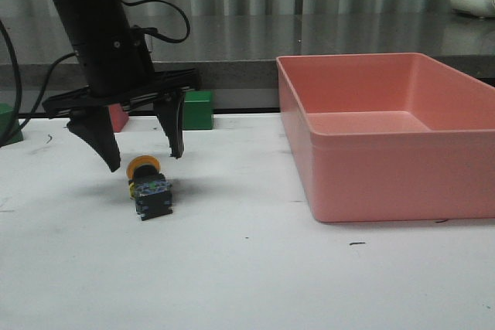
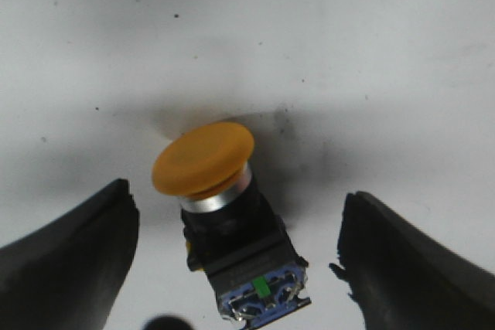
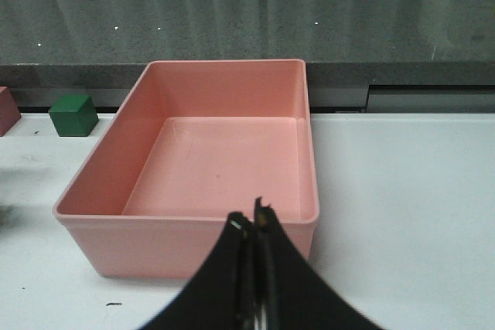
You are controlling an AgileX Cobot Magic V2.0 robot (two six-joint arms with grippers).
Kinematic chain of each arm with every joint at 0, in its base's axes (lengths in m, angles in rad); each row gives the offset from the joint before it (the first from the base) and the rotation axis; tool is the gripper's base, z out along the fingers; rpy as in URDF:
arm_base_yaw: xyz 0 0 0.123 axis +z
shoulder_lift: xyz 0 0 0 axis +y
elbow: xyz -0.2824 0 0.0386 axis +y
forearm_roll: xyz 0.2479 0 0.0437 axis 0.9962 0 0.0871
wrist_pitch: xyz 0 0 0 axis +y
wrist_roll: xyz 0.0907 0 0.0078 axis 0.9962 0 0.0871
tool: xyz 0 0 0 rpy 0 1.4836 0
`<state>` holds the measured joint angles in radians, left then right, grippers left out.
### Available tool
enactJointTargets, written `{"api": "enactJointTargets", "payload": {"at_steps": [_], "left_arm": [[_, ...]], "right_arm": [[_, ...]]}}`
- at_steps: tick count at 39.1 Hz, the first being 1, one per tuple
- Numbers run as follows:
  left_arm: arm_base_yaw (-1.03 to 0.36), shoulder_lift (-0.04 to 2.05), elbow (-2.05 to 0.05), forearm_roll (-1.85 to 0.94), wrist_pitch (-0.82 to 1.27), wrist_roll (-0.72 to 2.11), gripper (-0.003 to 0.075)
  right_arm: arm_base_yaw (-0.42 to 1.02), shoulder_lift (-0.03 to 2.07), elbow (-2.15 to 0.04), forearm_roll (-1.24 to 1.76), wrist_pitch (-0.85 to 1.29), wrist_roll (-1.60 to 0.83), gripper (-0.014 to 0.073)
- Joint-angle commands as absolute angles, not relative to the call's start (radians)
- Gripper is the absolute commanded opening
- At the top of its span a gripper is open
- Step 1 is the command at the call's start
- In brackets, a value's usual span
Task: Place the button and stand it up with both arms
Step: 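Lower the left gripper over the button and grasp its body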
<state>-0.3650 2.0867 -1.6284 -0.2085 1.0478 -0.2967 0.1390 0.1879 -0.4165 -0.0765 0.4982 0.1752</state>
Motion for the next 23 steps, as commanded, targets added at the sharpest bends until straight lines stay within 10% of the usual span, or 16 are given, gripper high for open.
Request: {"api": "enactJointTargets", "payload": {"at_steps": [1,12,23], "left_arm": [[-0.352,2.06,-1.674,-0.239,1.068,-0.313,0.0511],[-0.348,2.094,-1.674,-0.241,1.054,-0.323,0.0499],[-0.348,2.099,-1.674,-0.239,1.053,-0.33,0.0281]], "right_arm": [[0.135,0.199,-0.44,-0.09,0.413,0.165,-0.007],[0.135,0.199,-0.44,-0.09,0.413,0.165,-0.007],[0.135,0.199,-0.44,-0.09,0.413,0.165,-0.007]]}}
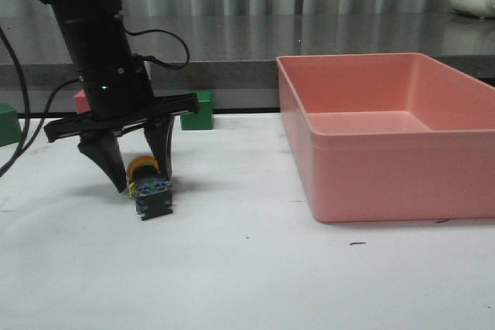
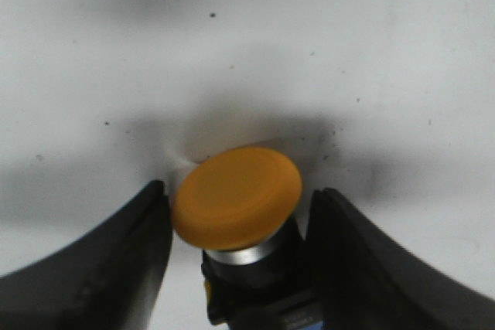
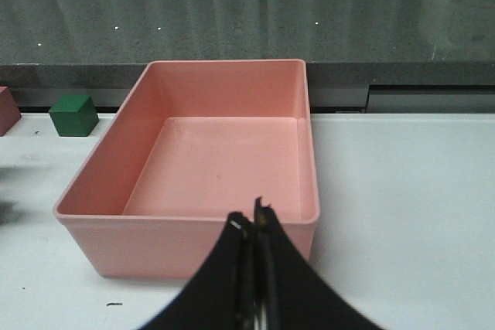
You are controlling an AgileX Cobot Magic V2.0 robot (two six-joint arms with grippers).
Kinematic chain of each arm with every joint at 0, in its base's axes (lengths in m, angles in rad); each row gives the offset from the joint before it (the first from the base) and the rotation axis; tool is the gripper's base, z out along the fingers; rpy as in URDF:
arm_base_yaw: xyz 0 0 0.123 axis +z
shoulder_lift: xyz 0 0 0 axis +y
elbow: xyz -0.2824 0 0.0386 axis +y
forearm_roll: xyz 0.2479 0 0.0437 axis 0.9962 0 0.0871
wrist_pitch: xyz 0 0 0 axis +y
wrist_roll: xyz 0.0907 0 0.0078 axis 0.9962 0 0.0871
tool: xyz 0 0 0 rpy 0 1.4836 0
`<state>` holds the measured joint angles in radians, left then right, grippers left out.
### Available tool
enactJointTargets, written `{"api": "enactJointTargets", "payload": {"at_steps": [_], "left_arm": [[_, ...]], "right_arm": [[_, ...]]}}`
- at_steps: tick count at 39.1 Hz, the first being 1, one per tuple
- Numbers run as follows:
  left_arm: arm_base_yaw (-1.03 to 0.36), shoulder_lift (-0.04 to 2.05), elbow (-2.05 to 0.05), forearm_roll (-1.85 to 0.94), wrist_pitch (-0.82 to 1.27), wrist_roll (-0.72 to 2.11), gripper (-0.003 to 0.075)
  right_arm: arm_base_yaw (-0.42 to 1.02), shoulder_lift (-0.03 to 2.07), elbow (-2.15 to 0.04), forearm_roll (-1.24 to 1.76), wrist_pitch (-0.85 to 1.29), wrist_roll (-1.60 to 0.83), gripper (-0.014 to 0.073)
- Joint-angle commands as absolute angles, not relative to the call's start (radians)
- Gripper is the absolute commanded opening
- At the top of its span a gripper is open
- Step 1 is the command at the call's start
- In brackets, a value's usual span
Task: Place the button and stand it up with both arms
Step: 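Lower the left gripper over the button and grasp its body, then lift the button with the left gripper, rotate it cap-up, lower it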
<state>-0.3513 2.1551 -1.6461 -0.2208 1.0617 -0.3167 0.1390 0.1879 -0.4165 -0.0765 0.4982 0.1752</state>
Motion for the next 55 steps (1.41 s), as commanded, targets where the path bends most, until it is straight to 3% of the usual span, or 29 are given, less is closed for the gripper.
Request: {"api": "enactJointTargets", "payload": {"at_steps": [1,13,29,36,43,55], "left_arm": [[-0.348,2.099,-1.674,-0.235,1.053,-0.33,0.0269],[-0.348,2.095,-1.696,-0.128,1.069,-0.33,0.0249],[-0.413,1.93,-1.608,0.063,0.991,-0.387,0.0249],[-0.421,1.781,-1.402,0.153,0.773,-0.423,0.0249],[-0.414,1.594,-1.138,0.277,0.418,-0.501,0.0249],[-0.275,1.415,-0.747,0.384,-0.21,-0.522,0.0249]], "right_arm": [[0.135,0.199,-0.44,-0.09,0.413,0.165,-0.007],[0.135,0.199,-0.44,-0.09,0.413,0.165,-0.007],[0.135,0.199,-0.44,-0.09,0.413,0.165,-0.007],[0.135,0.199,-0.44,-0.09,0.413,0.165,-0.007],[0.135,0.199,-0.44,-0.09,0.413,0.165,-0.007],[0.135,0.199,-0.44,-0.09,0.413,0.165,-0.007]]}}
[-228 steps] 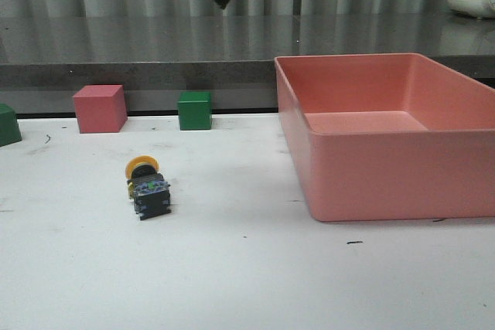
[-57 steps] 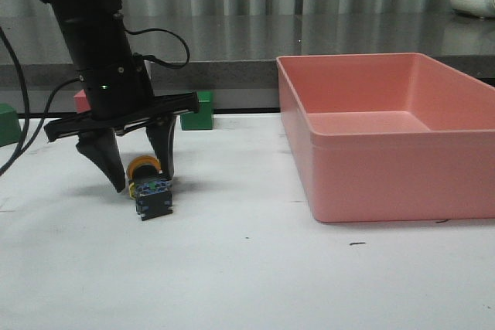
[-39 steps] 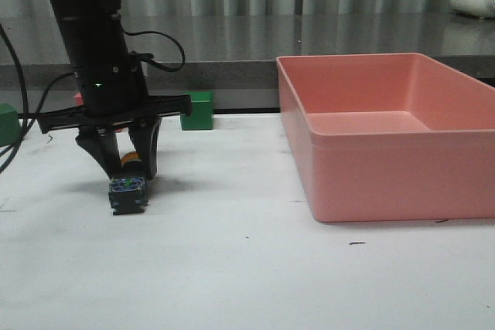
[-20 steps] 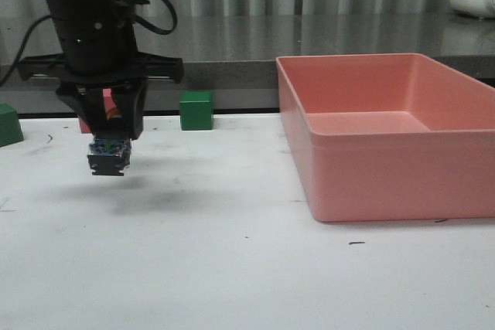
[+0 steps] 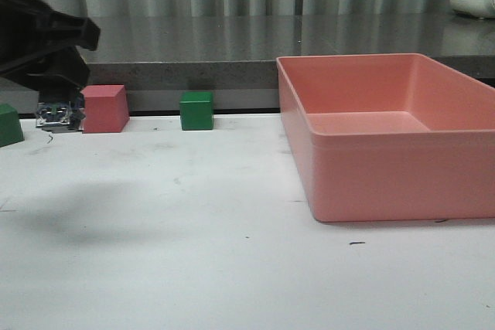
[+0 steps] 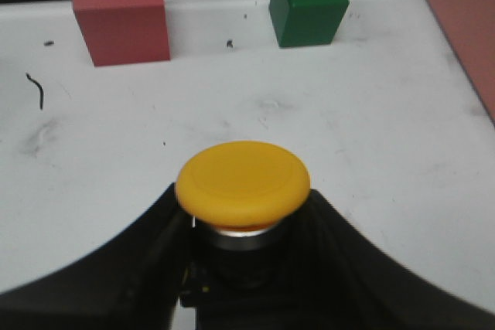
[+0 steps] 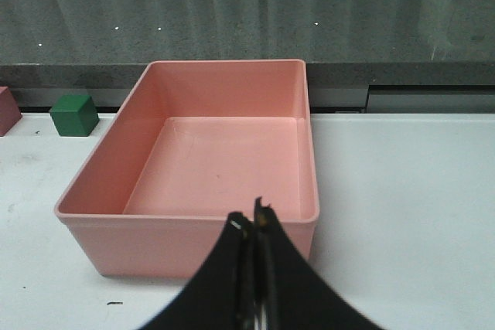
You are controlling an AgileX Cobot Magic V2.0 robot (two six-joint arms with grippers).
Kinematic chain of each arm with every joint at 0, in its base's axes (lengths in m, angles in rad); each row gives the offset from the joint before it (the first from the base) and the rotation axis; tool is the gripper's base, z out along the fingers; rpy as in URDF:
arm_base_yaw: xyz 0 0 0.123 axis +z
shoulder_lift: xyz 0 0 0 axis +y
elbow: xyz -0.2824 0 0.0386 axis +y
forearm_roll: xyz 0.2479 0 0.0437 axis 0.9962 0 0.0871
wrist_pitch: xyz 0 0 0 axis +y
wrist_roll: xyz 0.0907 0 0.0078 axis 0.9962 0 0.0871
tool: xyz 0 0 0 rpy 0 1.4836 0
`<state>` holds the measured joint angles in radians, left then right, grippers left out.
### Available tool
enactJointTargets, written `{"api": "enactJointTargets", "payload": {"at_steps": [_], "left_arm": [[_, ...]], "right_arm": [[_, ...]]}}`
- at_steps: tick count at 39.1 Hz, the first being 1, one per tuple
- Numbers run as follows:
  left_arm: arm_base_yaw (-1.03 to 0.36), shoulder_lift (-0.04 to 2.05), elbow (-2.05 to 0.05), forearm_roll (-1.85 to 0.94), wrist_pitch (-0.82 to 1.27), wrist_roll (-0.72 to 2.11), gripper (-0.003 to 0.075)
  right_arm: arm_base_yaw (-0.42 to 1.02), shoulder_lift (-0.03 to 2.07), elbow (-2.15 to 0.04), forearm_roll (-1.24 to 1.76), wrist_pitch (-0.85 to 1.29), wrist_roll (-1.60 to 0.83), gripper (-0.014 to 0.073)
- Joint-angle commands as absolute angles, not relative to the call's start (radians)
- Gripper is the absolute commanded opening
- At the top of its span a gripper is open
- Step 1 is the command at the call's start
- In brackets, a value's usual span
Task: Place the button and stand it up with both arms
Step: 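Lift the button with the left gripper, rotate it cap-up, lower it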
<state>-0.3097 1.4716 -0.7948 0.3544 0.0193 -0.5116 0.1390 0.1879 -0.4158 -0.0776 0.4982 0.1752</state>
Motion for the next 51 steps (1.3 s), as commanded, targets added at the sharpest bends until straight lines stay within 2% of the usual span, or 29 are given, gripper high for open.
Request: {"api": "enactJointTargets", "payload": {"at_steps": [1,7,14,22,31,47,51], "left_arm": [[-0.258,1.415,-0.726,0.398,-0.256,-0.51,0.0249],[-0.174,1.422,-0.588,0.466,-0.577,-0.44,0.0249],[-0.133,1.476,-0.514,0.456,-0.78,-0.32,0.0249],[-0.133,1.633,-0.465,0.327,-1.026,-0.161,0.0249],[-0.133,1.821,-0.428,0.308,-1.352,-0.145,0.025],[-0.133,1.895,-0.426,0.31,-1.36,-0.109,0.0256],[-0.133,1.895,-0.426,0.313,-1.36,-0.109,0.0321]], "right_arm": [[0.135,0.199,-0.44,-0.09,0.413,0.165,-0.007],[0.135,0.199,-0.44,-0.09,0.413,0.165,-0.007],[0.135,0.199,-0.44,-0.09,0.413,0.165,-0.007],[0.135,0.199,-0.44,-0.09,0.413,0.165,-0.007],[0.135,0.199,-0.44,-0.09,0.413,0.165,-0.007],[0.135,0.199,-0.44,-0.09,0.413,0.165,-0.007],[0.135,0.199,-0.44,-0.09,0.413,0.165,-0.007]]}}
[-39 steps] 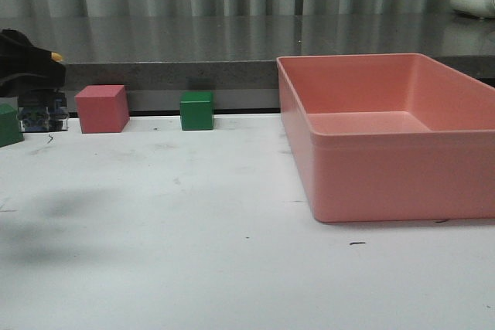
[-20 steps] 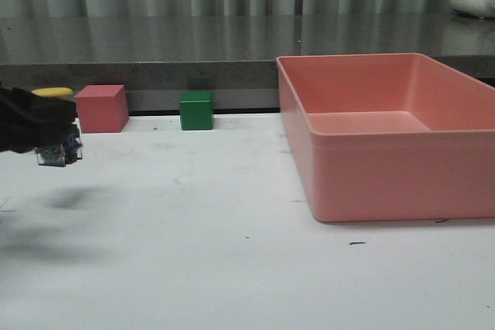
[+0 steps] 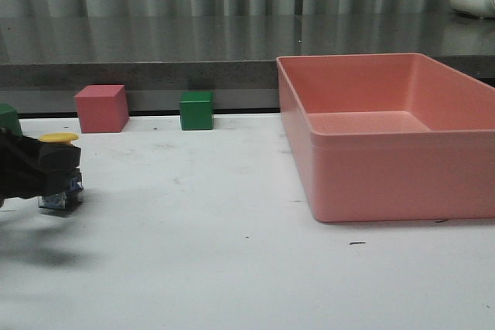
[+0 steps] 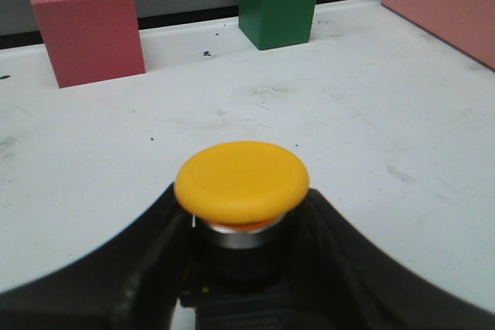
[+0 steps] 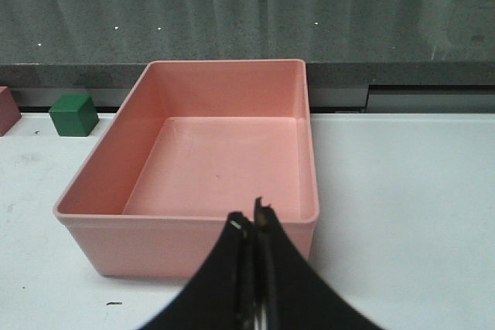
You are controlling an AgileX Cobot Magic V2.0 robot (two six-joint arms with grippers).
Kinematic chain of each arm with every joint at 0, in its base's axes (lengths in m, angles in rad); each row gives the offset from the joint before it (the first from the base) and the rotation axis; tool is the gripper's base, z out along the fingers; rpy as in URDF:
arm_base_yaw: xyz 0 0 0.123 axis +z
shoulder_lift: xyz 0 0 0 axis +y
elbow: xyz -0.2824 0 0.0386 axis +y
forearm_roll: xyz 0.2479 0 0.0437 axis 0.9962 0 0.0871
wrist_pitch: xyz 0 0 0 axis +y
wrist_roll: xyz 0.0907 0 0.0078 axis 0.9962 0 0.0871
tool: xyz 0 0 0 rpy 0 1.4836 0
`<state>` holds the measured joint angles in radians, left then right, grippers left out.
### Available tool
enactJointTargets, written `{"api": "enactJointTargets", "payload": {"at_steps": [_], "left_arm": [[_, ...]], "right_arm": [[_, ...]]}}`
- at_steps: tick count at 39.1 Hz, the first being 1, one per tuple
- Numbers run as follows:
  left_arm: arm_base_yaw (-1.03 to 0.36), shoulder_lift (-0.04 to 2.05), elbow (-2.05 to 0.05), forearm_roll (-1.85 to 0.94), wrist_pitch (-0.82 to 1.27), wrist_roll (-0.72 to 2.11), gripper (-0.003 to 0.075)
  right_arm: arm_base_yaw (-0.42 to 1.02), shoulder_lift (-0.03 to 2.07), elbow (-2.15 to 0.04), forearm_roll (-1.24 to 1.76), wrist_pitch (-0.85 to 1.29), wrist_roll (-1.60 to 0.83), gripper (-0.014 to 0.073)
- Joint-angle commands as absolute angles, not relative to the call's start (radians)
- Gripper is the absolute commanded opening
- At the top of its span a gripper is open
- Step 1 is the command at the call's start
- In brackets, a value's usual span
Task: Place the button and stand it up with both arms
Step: 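Lift the button with the left gripper, rotate it cap-up, lower it, then open the left gripper to leave the button standing and withdraw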
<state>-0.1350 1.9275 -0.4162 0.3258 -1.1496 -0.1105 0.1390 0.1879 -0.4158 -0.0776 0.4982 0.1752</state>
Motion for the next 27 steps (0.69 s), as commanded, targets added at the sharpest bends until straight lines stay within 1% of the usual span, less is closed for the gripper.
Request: {"api": "enactJointTargets", "payload": {"at_steps": [1,4,6,10,15,18,21,27], "left_arm": [[-0.133,1.895,-0.426,0.313,-1.36,-0.109,0.034],[-0.133,1.895,-0.426,0.315,-1.36,-0.109,0.0412],[-0.133,1.892,-0.426,0.317,-1.36,-0.109,0.0447],[-0.133,1.873,-0.426,0.32,-1.36,-0.109,0.0484],[-0.133,1.806,-0.412,0.37,-1.354,-0.116,0.0489],[-0.133,1.752,-0.401,0.414,-1.328,-0.171,0.0489],[-0.133,1.687,-0.399,0.462,-1.258,-0.261,0.0488],[-0.135,1.472,-0.399,0.53,-1.031,-0.383,0.048]], "right_arm": [[0.135,0.199,-0.44,-0.09,0.413,0.165,-0.007],[0.135,0.199,-0.44,-0.09,0.413,0.165,-0.007],[0.135,0.199,-0.44,-0.09,0.413,0.165,-0.007],[0.135,0.199,-0.44,-0.09,0.413,0.165,-0.007],[0.135,0.199,-0.44,-0.09,0.413,0.165,-0.007],[0.135,0.199,-0.44,-0.09,0.413,0.165,-0.007],[0.135,0.199,-0.44,-0.09,0.413,0.165,-0.007],[0.135,0.199,-0.44,-0.09,0.413,0.165,-0.007]]}}
